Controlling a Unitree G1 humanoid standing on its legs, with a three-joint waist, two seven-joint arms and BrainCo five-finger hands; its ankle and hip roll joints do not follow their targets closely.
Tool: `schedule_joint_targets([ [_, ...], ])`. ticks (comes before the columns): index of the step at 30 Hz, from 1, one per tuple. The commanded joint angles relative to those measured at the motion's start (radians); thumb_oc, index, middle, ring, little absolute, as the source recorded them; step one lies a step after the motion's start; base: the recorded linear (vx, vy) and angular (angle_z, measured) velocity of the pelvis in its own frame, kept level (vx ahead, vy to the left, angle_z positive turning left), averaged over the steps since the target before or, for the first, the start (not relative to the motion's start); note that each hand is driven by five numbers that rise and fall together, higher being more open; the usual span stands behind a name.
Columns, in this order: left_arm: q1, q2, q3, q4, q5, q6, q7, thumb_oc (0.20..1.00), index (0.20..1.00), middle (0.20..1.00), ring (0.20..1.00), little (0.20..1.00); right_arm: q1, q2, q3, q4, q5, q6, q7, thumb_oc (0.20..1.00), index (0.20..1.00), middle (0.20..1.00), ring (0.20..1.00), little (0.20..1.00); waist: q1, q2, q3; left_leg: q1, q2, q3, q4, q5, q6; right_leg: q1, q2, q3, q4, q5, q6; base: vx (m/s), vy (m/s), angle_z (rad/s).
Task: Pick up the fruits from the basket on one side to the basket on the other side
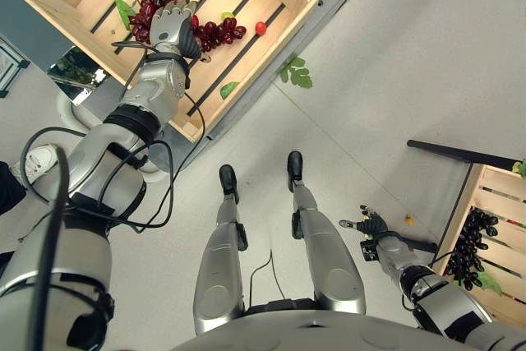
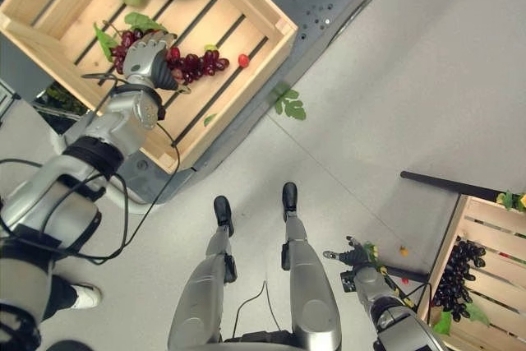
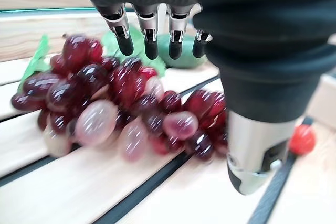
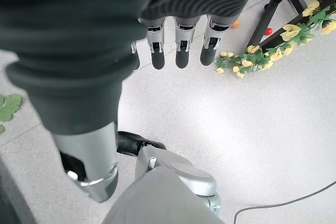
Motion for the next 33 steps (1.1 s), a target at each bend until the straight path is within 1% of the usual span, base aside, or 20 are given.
schedule_joint_targets([
  [1,-0.166,0.005,-0.018,0.115,0.088,0.015,0.013,1.0,1.0,1.0,1.0,1.0,0.034,-0.003,-0.004,-0.01,0.036,-0.008,-0.017,1.0,1.0,1.0,1.0,1.0,-0.002,-0.038,0.003,-0.069,-0.044,0.005,0.0,0.018,0.007,-0.068,-0.039,0.024,0.014,0.03,0.13,0.0,0.0,0.0],
  [5,-0.161,0.016,-0.027,0.163,0.104,0.018,-0.002,1.0,1.0,1.0,1.0,1.0,0.038,-0.004,-0.008,-0.007,0.044,-0.012,-0.019,1.0,1.0,1.0,1.0,1.0,-0.004,-0.038,0.01,-0.079,-0.045,0.006,0.002,0.018,0.008,-0.08,-0.039,0.027,0.014,0.032,0.131,0.0,0.002,-0.01],
  [6,-0.156,0.029,-0.028,0.179,0.103,0.019,-0.012,1.0,1.0,1.0,1.0,1.0,0.038,-0.004,-0.004,-0.004,0.044,-0.013,-0.017,1.0,1.0,1.0,1.0,1.0,-0.002,-0.038,0.013,-0.078,-0.045,0.006,0.004,0.012,0.009,-0.081,-0.037,0.029,0.016,0.03,0.13,0.0,0.0,0.0],
  [7,-0.155,0.037,-0.031,0.186,0.109,0.02,-0.014,1.0,1.0,1.0,1.0,1.0,0.035,-0.004,-0.003,-0.004,0.046,-0.013,-0.018,1.0,1.0,1.0,1.0,1.0,-0.004,-0.038,0.013,-0.084,-0.045,0.005,0.003,0.018,0.009,-0.087,-0.039,0.029,0.015,0.034,0.13,0.0,0.011,-0.04],
  [13,-0.145,0.055,-0.025,0.203,0.112,0.025,-0.007,1.0,1.0,1.0,1.0,1.0,0.031,-0.005,0.002,-0.008,0.051,-0.022,-0.022,1.0,1.0,1.0,1.0,1.0,-0.006,-0.045,0.019,-0.094,-0.041,0.003,0.004,0.015,0.007,-0.098,-0.037,0.03,0.016,0.037,0.131,0.0,0.003,-0.01],
  [22,-0.149,0.031,-0.019,0.214,0.119,0.031,0.004,1.0,1.0,1.0,1.0,1.0,0.033,-0.005,0.007,-0.019,0.057,-0.032,-0.028,1.0,1.0,1.0,1.0,1.0,-0.012,-0.059,0.031,-0.115,-0.044,-0.002,0.002,0.019,0.007,-0.116,-0.036,0.028,0.014,0.042,0.134,0.0,0.0,0.0],
  [24,-0.151,0.029,-0.018,0.214,0.117,0.03,0.004,0.884,0.884,0.884,0.884,0.884,0.032,-0.004,0.007,-0.019,0.059,-0.033,-0.03,1.0,1.0,1.0,1.0,1.0,-0.013,-0.061,0.033,-0.117,-0.044,-0.001,0.002,0.019,0.007,-0.119,-0.036,0.029,0.015,0.043,0.134,0.0,0.0,0.0],
  [25,-0.154,0.029,-0.018,0.216,0.115,0.031,0.006,0.586,0.586,0.586,0.586,0.586,0.032,-0.004,0.007,-0.019,0.06,-0.035,-0.03,1.0,1.0,1.0,1.0,1.0,-0.014,-0.062,0.034,-0.12,-0.044,0.0,0.001,0.019,0.007,-0.121,-0.035,0.03,0.014,0.044,0.134,0.0,0.0,0.0],
  [26,-0.154,0.028,-0.015,0.217,0.11,0.031,0.005,0.322,0.322,0.322,0.322,0.322,0.032,-0.004,0.007,-0.018,0.061,-0.035,-0.031,1.0,1.0,1.0,1.0,1.0,-0.015,-0.063,0.035,-0.122,-0.045,0.0,0.001,0.02,0.007,-0.123,-0.036,0.03,0.013,0.045,0.135,0.0,0.0,0.0],
  [27,-0.151,0.024,-0.008,0.226,0.101,0.03,0.0,0.2,0.2,0.2,0.2,0.2,0.035,-0.004,0.004,-0.016,0.065,-0.035,-0.03,1.0,1.0,1.0,1.0,1.0,-0.017,-0.064,0.036,-0.128,-0.045,0.0,0.0,0.021,0.007,-0.128,-0.038,0.03,0.012,0.047,0.136,0.0,0.0,0.0],
  [33,-0.144,0.021,0.005,0.226,0.084,0.027,-0.007,0.2,0.2,0.2,0.2,0.2,0.038,-0.003,0.0,-0.013,0.068,-0.033,-0.026,1.0,1.0,1.0,1.0,1.0,-0.018,-0.063,0.036,-0.136,-0.046,0.002,0.0,0.02,0.008,-0.138,-0.038,0.032,0.012,0.049,0.137,0.0,0.0,0.0],
])
